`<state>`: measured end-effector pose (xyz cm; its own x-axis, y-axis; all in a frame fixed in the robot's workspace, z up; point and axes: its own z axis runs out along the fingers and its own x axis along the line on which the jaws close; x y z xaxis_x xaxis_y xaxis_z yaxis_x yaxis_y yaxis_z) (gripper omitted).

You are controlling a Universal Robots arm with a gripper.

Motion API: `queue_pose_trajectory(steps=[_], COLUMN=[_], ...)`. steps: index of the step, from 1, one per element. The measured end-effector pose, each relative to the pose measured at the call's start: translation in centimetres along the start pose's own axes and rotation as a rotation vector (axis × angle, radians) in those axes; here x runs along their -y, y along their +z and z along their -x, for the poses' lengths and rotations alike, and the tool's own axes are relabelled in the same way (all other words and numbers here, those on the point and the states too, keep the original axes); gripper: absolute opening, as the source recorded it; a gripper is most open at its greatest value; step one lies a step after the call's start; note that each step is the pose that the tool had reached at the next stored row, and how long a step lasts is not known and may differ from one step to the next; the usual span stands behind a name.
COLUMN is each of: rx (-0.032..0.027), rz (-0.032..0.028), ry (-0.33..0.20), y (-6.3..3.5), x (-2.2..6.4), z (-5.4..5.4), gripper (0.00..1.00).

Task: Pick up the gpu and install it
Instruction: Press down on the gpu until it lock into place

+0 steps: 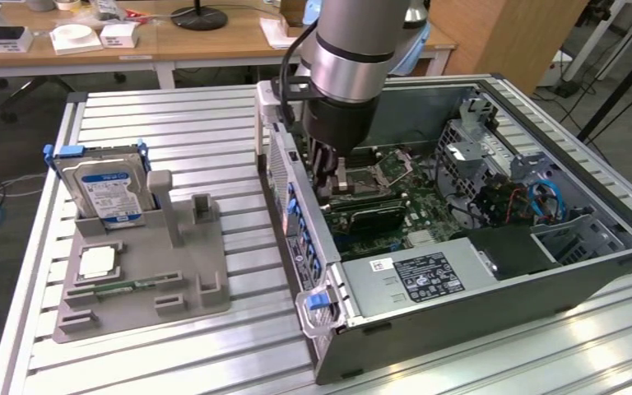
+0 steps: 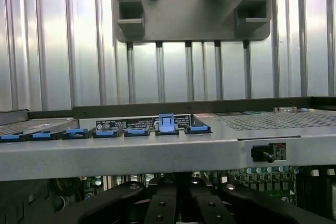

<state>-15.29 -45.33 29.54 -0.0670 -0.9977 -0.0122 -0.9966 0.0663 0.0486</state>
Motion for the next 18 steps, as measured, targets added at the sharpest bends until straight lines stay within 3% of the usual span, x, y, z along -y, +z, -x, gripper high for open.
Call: queue_pose_trajectory(steps=[6, 14, 16, 17, 18], rx=[-0.0002, 0.0007, 0.0036, 0.0097, 0.0119], rz=[0.0002, 0.0005, 0.0007, -0.0008, -0.0001], ry=[0.0, 0.008, 0.01, 0.011, 0.011], y=[-0.46, -0.13, 0.09, 0.34, 0.41], x=[-0.03, -0.12, -0.11, -0.09, -0.09], z=[0.0, -0.02, -0.02, 0.0, -0.01], gripper=[0.11, 0.11, 0.11, 0.11, 0.11])
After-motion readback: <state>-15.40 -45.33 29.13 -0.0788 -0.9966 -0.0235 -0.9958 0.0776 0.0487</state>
